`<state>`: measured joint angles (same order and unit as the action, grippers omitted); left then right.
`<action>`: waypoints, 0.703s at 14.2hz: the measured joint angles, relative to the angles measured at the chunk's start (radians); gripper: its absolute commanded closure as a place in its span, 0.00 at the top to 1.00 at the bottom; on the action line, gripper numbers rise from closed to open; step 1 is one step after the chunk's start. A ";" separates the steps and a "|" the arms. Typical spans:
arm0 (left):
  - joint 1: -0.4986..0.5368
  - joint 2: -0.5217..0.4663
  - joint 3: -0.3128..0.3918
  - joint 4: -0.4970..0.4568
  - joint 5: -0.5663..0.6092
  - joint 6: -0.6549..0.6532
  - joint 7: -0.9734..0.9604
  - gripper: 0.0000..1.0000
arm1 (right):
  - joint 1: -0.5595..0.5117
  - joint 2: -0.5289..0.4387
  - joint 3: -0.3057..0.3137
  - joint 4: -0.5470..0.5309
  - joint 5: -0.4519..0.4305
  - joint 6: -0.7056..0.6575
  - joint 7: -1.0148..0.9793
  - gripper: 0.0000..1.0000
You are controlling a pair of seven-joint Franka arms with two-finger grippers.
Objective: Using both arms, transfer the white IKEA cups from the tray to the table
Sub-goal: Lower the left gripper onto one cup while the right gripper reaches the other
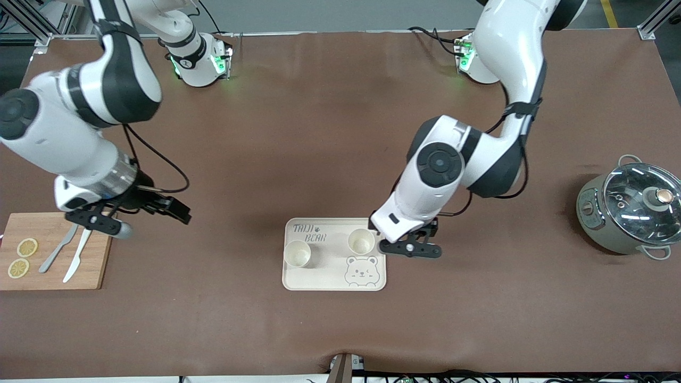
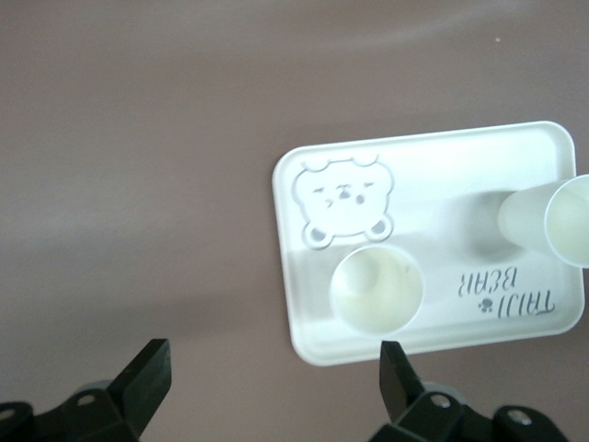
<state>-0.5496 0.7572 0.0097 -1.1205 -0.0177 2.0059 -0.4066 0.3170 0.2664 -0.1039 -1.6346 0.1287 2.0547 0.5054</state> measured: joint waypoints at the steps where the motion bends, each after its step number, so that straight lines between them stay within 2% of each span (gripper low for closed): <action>1: -0.006 0.026 0.000 0.001 0.000 0.037 0.000 1.00 | 0.018 0.023 0.000 0.004 0.000 0.027 0.027 1.00; 5: -0.019 0.109 0.001 0.010 0.000 0.152 0.000 1.00 | 0.073 0.138 0.000 0.050 0.000 0.093 0.143 1.00; 10: -0.024 0.146 0.005 0.012 0.000 0.196 -0.010 1.00 | 0.158 0.316 0.000 0.166 0.000 0.170 0.252 1.00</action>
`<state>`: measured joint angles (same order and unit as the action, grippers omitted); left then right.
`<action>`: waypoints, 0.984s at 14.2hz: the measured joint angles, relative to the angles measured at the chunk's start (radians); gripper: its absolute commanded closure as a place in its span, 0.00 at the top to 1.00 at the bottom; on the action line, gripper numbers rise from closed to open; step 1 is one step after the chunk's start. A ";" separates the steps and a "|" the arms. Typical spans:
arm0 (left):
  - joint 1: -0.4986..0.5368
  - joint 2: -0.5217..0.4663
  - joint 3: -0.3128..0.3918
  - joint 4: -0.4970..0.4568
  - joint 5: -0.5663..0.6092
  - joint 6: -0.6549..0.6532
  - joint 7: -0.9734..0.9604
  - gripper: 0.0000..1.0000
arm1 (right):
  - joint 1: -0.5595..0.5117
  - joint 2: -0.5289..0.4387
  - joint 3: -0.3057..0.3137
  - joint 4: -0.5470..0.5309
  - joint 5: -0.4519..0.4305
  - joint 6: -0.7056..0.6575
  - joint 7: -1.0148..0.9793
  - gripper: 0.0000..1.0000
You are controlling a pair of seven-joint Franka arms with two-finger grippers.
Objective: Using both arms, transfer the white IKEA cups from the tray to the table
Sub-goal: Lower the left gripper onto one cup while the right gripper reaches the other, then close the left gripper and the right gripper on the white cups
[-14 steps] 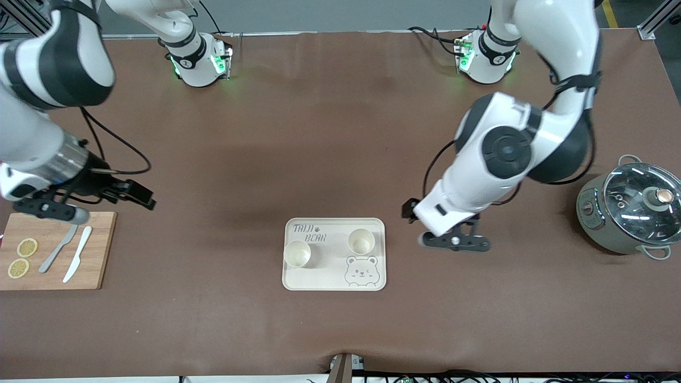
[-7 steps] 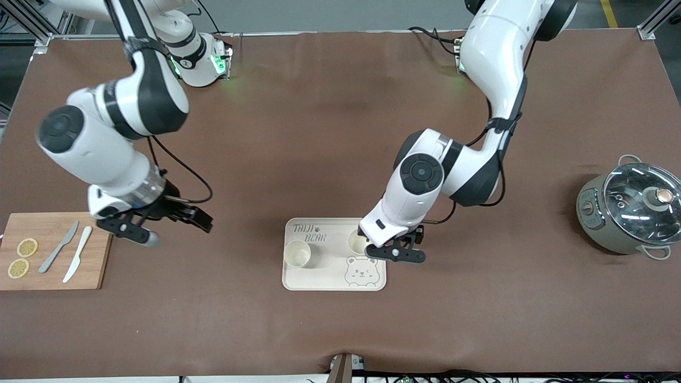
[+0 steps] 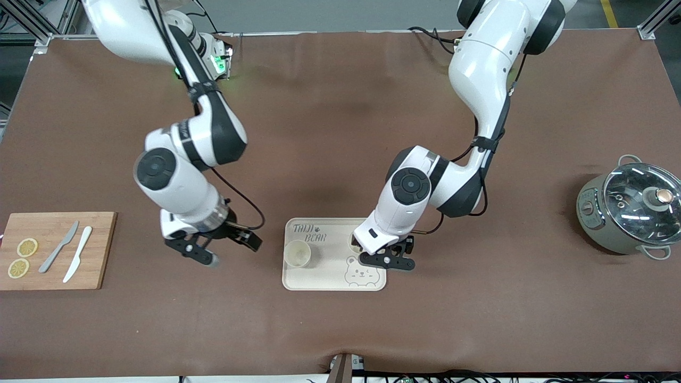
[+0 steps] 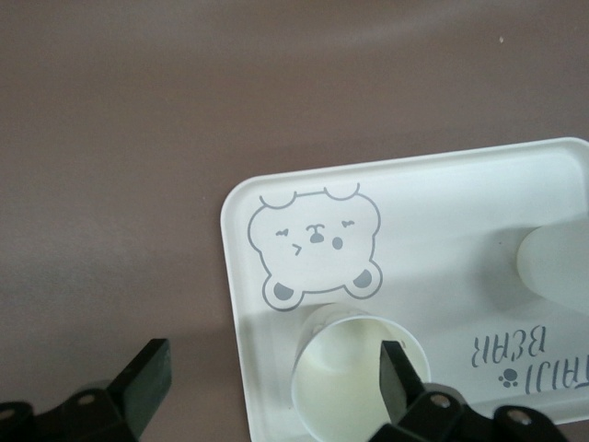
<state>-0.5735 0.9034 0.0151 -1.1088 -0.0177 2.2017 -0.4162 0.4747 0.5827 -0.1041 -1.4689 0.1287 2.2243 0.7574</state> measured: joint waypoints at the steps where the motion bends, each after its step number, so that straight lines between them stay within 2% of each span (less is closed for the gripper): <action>1: -0.003 0.009 0.000 -0.001 0.000 0.002 -0.003 1.00 | 0.012 0.033 0.000 0.020 0.000 0.012 0.006 1.00; 5: -0.008 0.031 0.000 -0.009 0.000 0.010 -0.007 1.00 | 0.027 0.135 -0.001 0.076 -0.001 0.053 0.009 1.00; 10: -0.022 0.032 0.000 -0.045 0.000 0.015 -0.008 1.00 | 0.045 0.218 -0.001 0.100 -0.001 0.108 0.009 1.00; 11: -0.027 0.033 0.001 -0.057 0.000 0.015 -0.008 0.92 | 0.054 0.228 -0.001 0.101 -0.001 0.112 0.010 1.00; 12: -0.032 0.033 0.001 -0.070 0.000 0.018 -0.012 0.01 | 0.063 0.236 -0.001 0.102 -0.001 0.116 0.014 1.00; 13: -0.034 0.034 0.001 -0.080 -0.008 0.025 -0.038 0.00 | 0.071 0.244 -0.001 0.102 -0.001 0.120 0.017 0.90; 14: -0.036 0.034 0.001 -0.087 -0.017 0.031 -0.077 0.00 | 0.077 0.252 -0.001 0.102 -0.001 0.132 0.017 0.53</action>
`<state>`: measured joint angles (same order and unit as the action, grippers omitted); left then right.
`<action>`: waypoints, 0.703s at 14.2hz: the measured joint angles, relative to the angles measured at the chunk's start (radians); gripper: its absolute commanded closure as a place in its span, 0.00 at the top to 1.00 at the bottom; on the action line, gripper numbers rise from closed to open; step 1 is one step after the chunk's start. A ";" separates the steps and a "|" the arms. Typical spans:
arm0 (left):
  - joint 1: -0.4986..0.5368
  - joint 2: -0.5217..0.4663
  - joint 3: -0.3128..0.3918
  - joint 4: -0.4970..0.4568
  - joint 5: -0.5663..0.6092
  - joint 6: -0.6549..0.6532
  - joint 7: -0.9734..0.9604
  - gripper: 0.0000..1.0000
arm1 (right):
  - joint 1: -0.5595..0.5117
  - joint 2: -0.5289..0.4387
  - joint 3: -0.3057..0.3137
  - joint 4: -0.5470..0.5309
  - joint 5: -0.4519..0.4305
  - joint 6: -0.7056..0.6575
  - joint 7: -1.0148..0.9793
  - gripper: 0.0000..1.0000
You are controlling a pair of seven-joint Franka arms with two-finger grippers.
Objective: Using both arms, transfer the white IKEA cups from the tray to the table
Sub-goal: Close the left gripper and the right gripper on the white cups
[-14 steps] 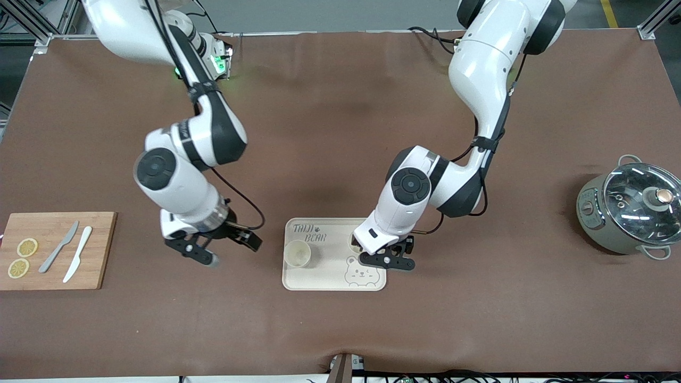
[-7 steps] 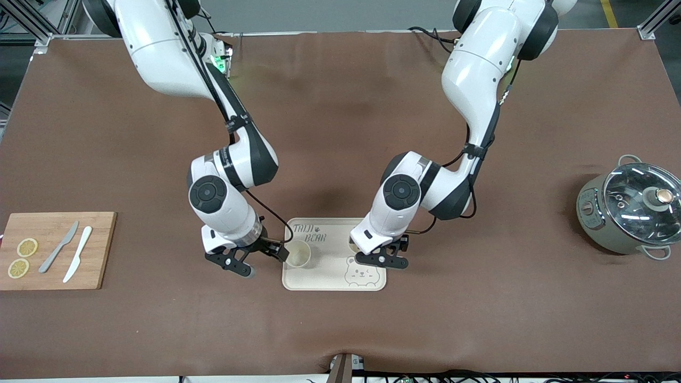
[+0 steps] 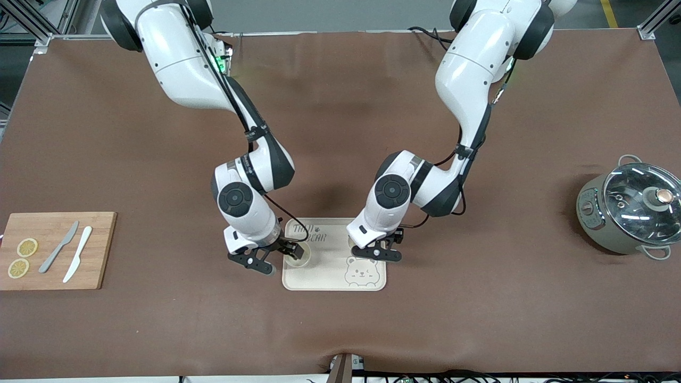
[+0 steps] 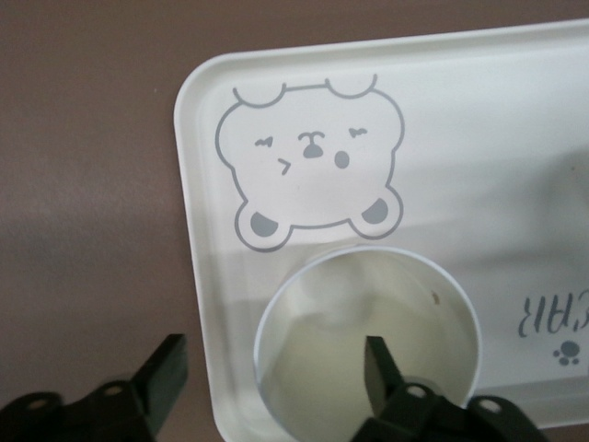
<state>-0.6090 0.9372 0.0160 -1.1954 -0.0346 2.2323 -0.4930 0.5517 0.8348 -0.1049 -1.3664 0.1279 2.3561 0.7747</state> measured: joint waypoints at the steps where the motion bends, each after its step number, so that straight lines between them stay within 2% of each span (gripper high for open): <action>1: 0.000 0.000 0.000 -0.002 -0.001 0.002 -0.024 0.00 | 0.004 0.008 0.000 0.000 0.000 0.017 0.000 0.27; 2: -0.001 0.000 0.000 -0.003 -0.001 0.003 -0.034 0.00 | 0.006 0.016 0.000 0.000 0.000 0.028 0.000 0.10; 3: -0.001 0.000 0.001 -0.003 -0.001 0.003 -0.039 0.00 | 0.006 0.022 -0.001 0.000 0.000 0.033 0.000 0.00; 10: 0.007 -0.010 0.014 -0.004 -0.001 0.008 -0.039 0.00 | 0.009 0.025 -0.003 0.033 0.000 0.028 0.000 0.00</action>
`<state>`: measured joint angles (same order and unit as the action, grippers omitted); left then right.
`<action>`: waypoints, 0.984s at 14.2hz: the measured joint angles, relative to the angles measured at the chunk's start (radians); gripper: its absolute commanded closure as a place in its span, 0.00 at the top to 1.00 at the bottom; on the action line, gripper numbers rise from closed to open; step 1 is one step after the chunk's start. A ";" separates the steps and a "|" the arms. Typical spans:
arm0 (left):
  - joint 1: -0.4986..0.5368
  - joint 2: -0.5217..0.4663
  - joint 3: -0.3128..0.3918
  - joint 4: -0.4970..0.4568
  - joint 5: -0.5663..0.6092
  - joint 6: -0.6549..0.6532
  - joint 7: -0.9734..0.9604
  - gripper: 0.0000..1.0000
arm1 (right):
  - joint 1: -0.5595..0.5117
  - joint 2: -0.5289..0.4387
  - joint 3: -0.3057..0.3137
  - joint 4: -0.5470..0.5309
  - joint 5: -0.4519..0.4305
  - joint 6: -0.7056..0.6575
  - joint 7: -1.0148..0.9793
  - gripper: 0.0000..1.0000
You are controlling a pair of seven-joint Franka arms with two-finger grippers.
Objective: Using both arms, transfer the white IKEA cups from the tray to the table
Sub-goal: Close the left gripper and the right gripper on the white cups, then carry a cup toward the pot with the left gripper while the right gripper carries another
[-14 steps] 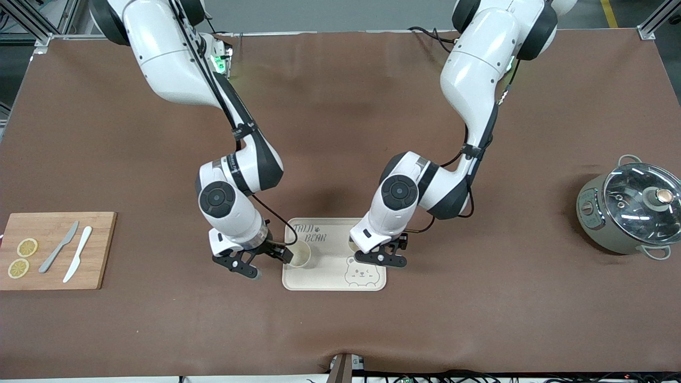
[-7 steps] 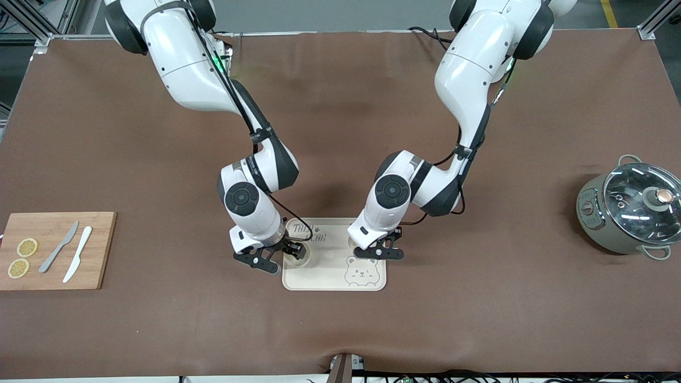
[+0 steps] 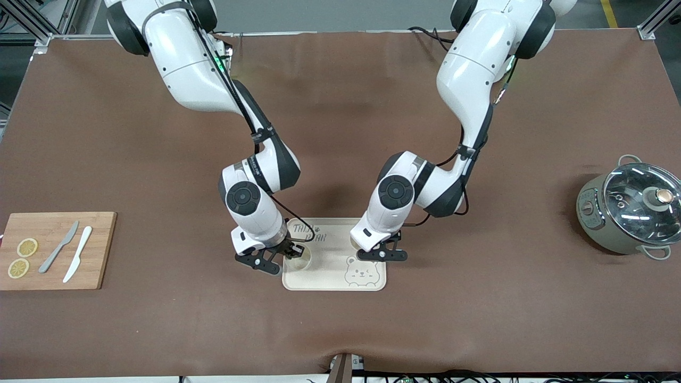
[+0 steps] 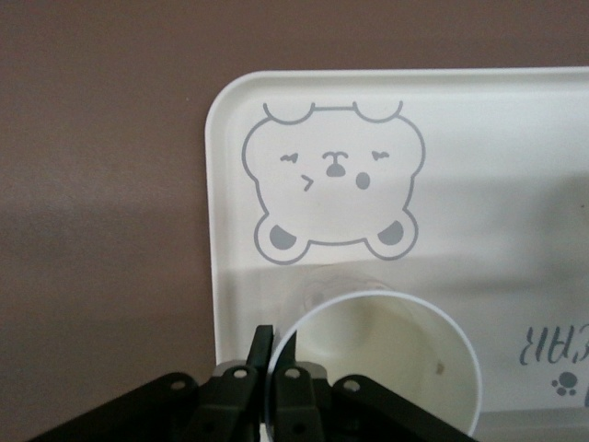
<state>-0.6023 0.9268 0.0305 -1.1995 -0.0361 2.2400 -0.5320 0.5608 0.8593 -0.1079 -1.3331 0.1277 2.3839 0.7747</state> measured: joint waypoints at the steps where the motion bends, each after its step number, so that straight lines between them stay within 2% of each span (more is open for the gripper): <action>1: 0.009 -0.014 0.004 -0.011 0.000 -0.009 0.000 0.00 | -0.001 0.000 -0.003 0.008 0.000 -0.013 0.000 0.00; 4: 0.068 -0.140 0.007 -0.147 0.000 -0.037 0.061 0.00 | -0.016 0.000 -0.016 0.079 0.000 -0.120 -0.002 0.00; 7: 0.162 -0.379 0.010 -0.414 0.000 -0.052 0.262 0.00 | -0.069 -0.009 -0.020 0.151 0.000 -0.218 -0.077 0.00; 11: 0.366 -0.726 0.013 -0.809 0.000 -0.037 0.610 0.00 | -0.174 -0.017 -0.020 0.185 0.001 -0.302 -0.296 0.00; 14: 0.510 -0.858 0.012 -1.018 -0.001 0.046 0.840 0.00 | -0.261 -0.019 -0.020 0.203 0.001 -0.339 -0.486 0.00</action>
<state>-0.0919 0.0686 0.0429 -2.2174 -0.0366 2.2857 0.3080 0.2995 0.8402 -0.1281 -1.1299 0.1288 2.0453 0.2882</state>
